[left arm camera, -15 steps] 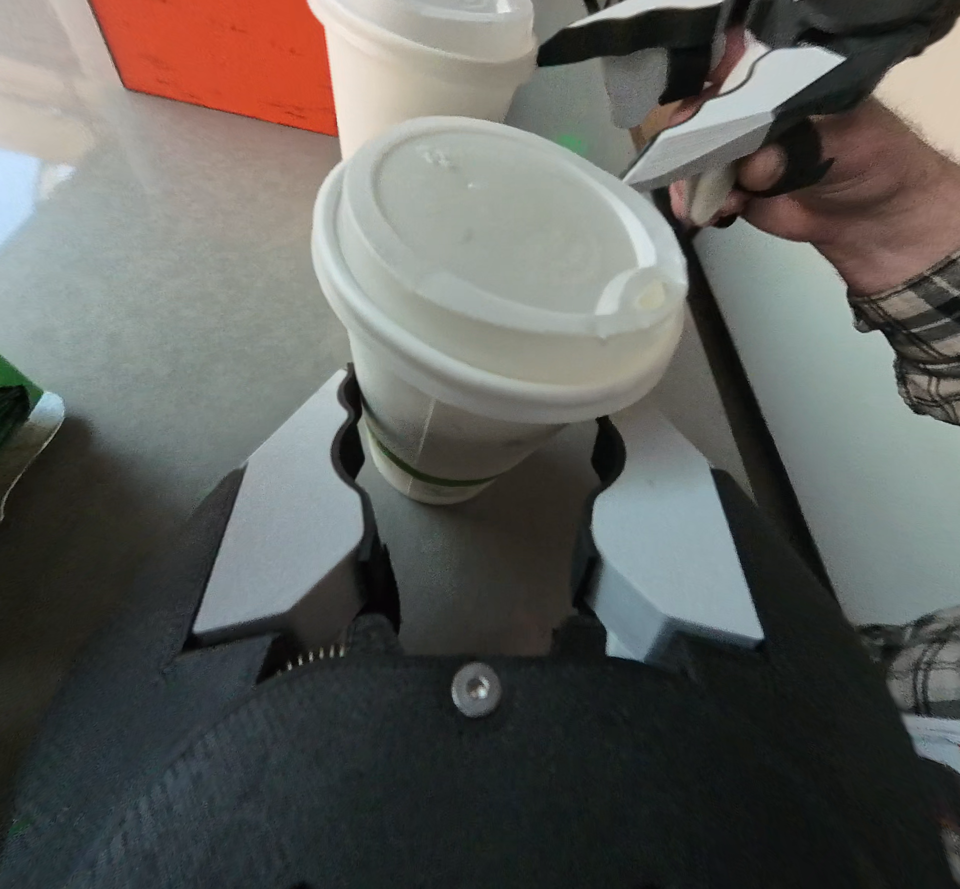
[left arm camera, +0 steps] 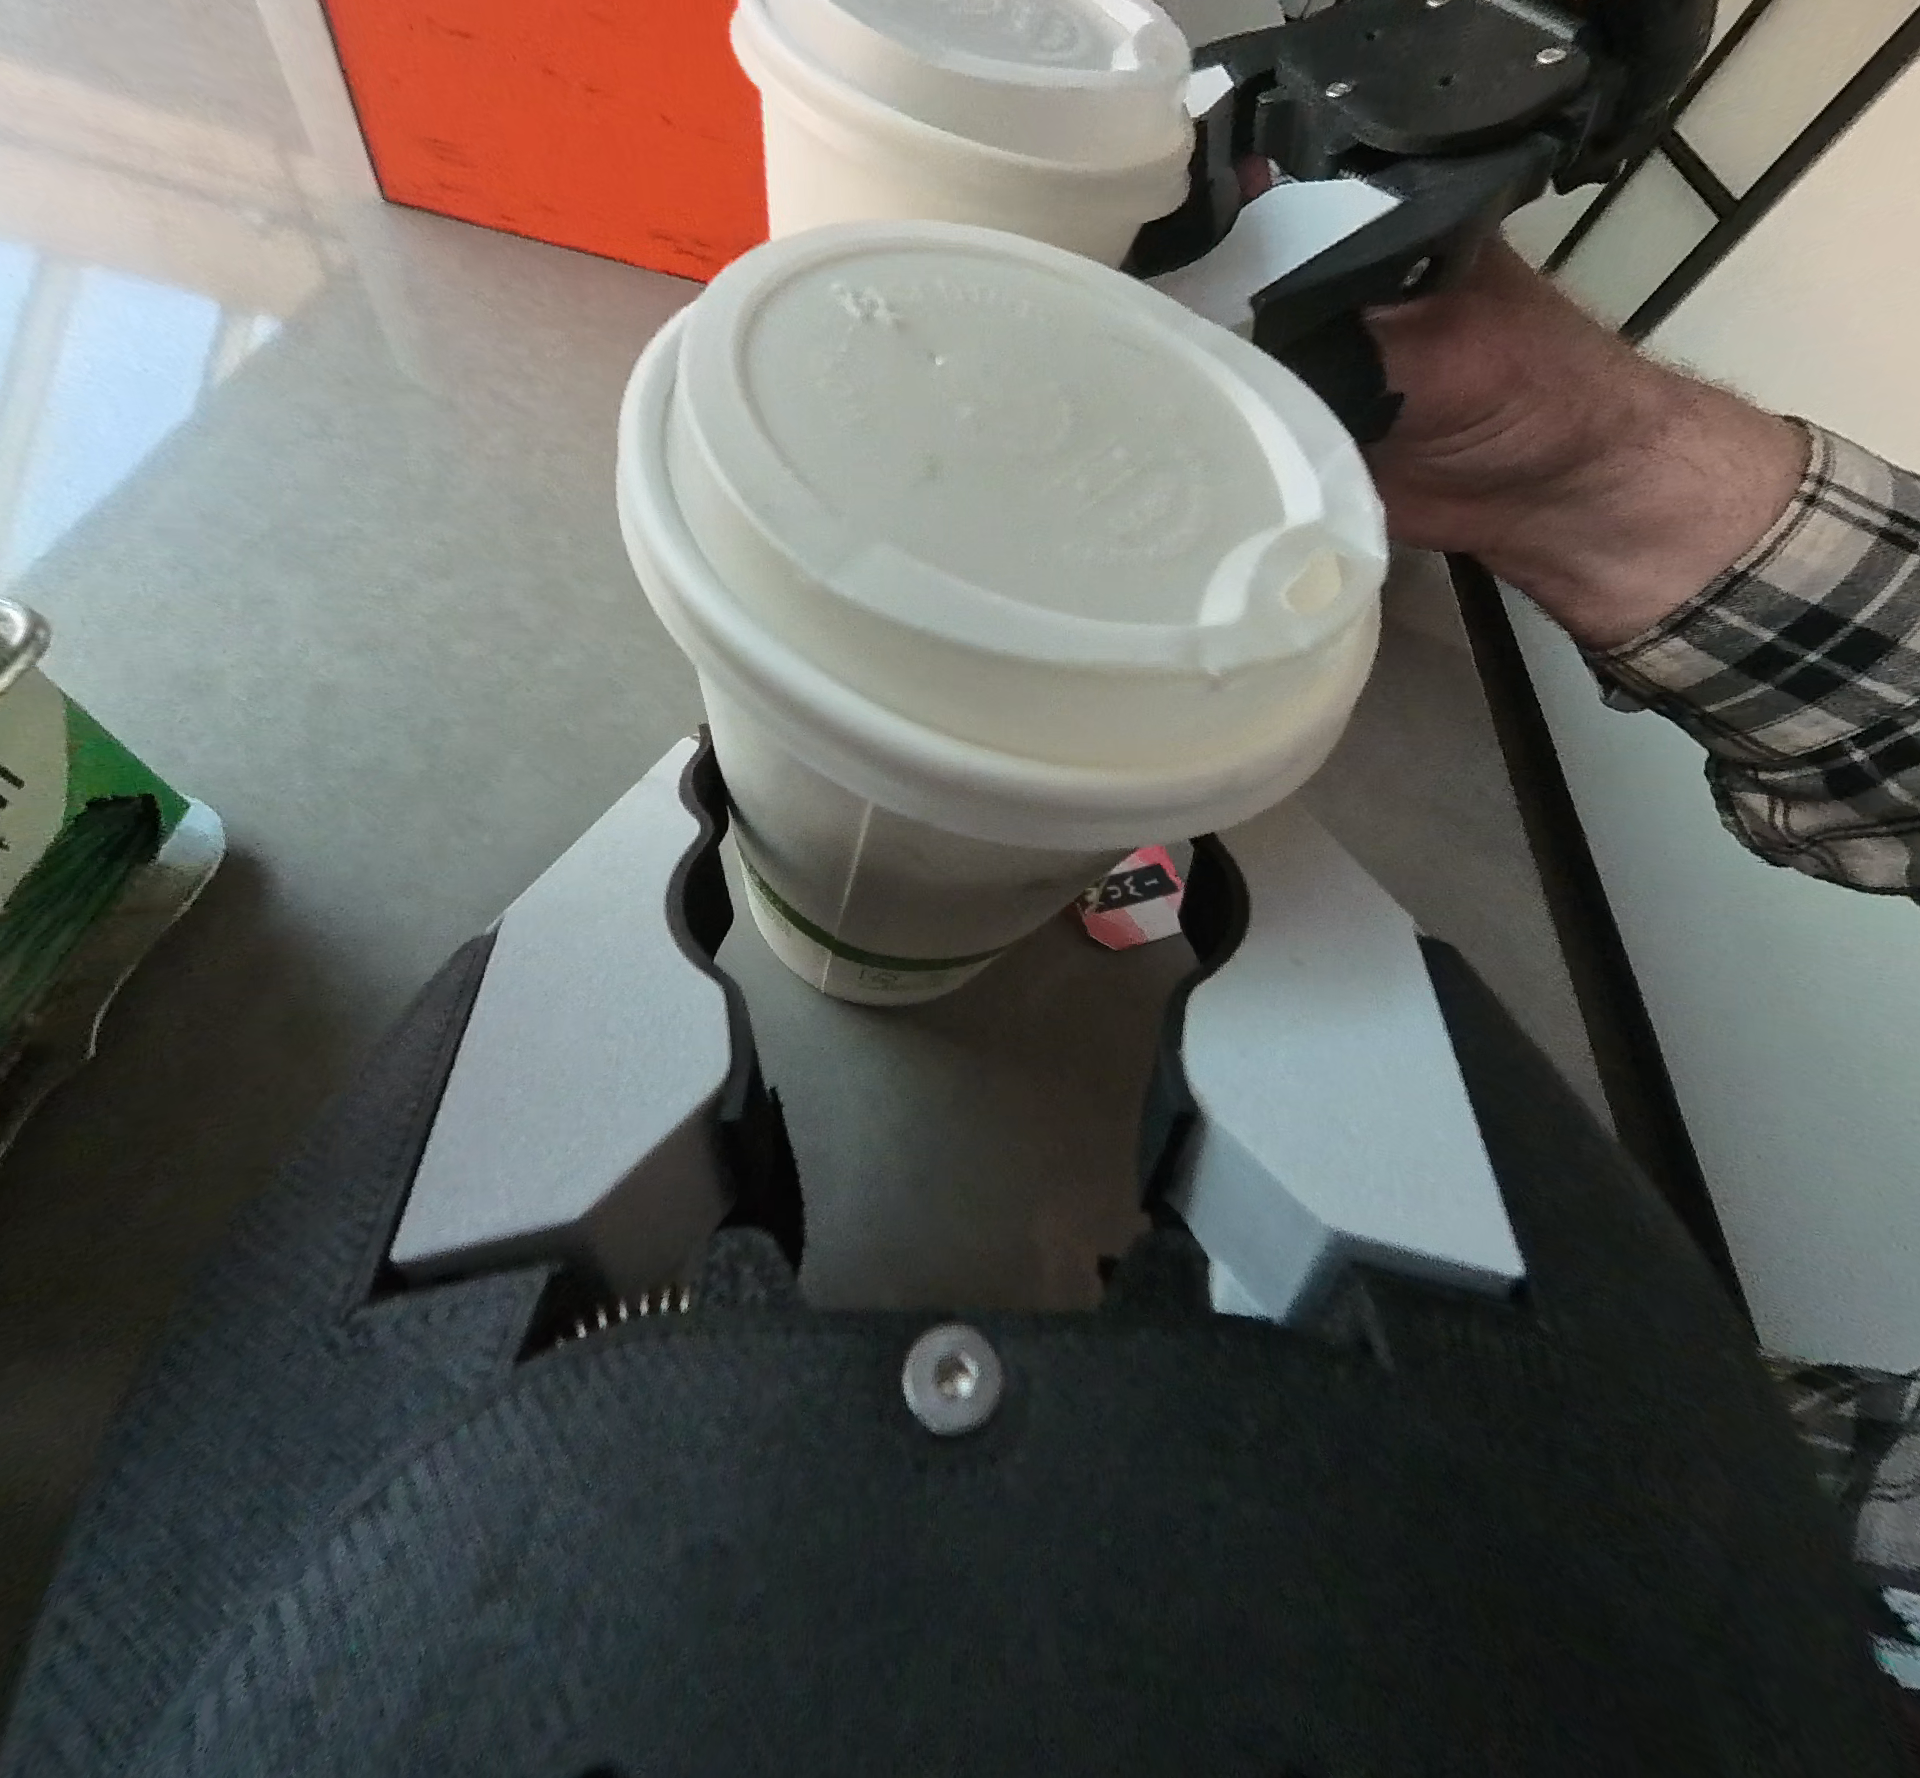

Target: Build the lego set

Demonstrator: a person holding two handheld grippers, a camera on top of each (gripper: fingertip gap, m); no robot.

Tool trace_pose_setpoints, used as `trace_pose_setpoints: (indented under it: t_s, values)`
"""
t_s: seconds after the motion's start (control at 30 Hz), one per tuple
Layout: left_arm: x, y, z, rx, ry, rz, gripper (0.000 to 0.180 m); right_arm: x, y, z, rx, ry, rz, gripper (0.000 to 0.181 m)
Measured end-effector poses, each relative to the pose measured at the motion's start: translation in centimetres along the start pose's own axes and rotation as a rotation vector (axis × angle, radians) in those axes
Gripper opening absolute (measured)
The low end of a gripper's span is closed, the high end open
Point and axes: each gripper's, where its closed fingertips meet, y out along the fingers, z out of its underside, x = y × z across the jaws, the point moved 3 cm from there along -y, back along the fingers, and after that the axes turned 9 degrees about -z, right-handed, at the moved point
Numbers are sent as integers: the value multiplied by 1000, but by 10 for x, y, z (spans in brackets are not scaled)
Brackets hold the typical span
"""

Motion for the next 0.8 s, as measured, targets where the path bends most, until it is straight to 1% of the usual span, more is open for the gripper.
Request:
trace_pose_setpoints:
  t_s: [0.23, 0.4, 0.5, 0.67, 0.8]
  values:
    - [18, 0, -2, -13, -29, -93, 86, 6, -17, 8, 21, 16, 52, 82]
    - [23, -6, 0, -23, -51, -142, 85, 20, -28, 16, 5, 28, 60, 83]
    - [24, -19, 4, -31, -83, -132, 86, 25, -30, 19, 8, 25, 60, 92]
    - [21, -59, 24, -21, -86, -179, 96, 35, -41, 24, -5, 5, 73, 104]
    - [19, -118, 46, -42, -126, -213, 95, 44, -55, 26, -58, 1, 108, 100]
